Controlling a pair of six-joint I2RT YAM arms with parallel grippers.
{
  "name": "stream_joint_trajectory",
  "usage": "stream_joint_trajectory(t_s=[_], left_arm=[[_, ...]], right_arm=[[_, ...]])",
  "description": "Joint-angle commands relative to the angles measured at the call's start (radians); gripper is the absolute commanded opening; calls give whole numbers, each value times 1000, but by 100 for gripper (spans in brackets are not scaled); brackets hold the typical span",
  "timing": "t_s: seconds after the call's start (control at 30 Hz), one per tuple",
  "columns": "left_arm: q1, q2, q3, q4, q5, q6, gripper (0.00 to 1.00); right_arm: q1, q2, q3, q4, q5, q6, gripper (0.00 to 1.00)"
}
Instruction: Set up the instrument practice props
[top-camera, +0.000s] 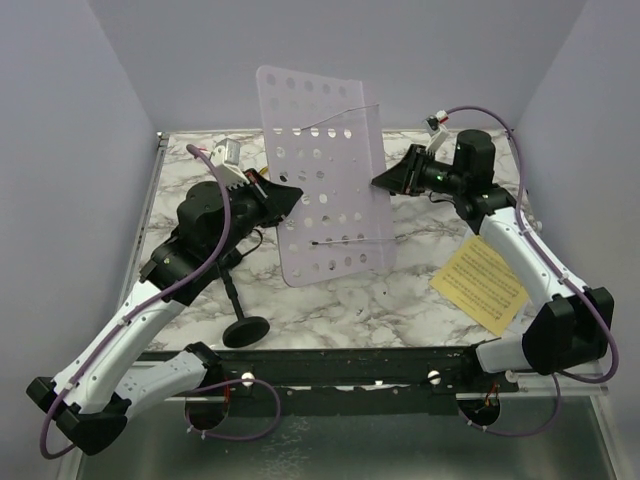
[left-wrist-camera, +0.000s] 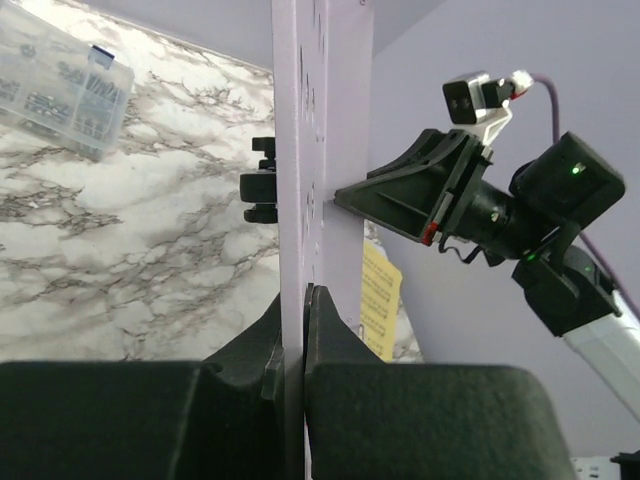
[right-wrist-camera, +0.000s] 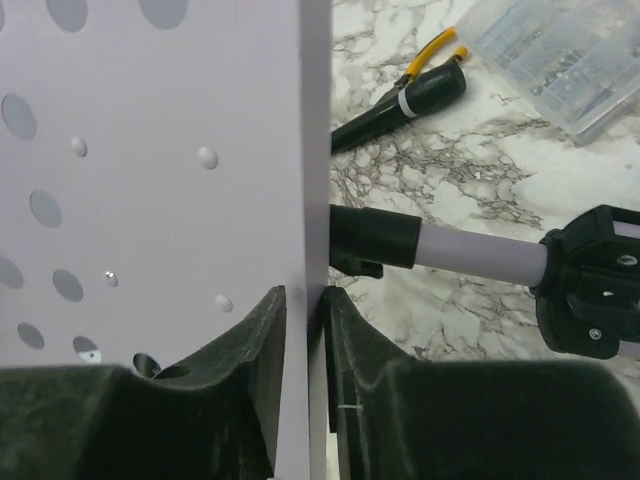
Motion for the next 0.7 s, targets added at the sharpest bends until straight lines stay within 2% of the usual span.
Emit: stream_joint_trajectory(t_s=[0.0,0.1,0.2,0.33,0.43,0.5,0.57,0.67], left_arm=[[8,31,102,-142,33,229,0],[10,47,165,-193,58,318,0],[12,63,220,-257,52,384,0],[13,57,240,-285,43,408,0],[14,45,243,-292,34,416,0],[14,41,247,-296,32,419,0],[14,39,252,-302,38,417,0],[14,37,254,-310,48,411,0]], right_arm=[[17,-78,97,38,-122,-27,34],[17,-79,137,-64,-89,-133,55],[16,-99,175,-170,21,-237,64],[15,-175,186,-247,304,-342,72],[10,-240,137,-226,590,-361,83],[-18,-265,85,-178,702,-360,89],[-85,-259,49,-155,707,-338,90],[-183,-226,-7,-93,585,-311,89]])
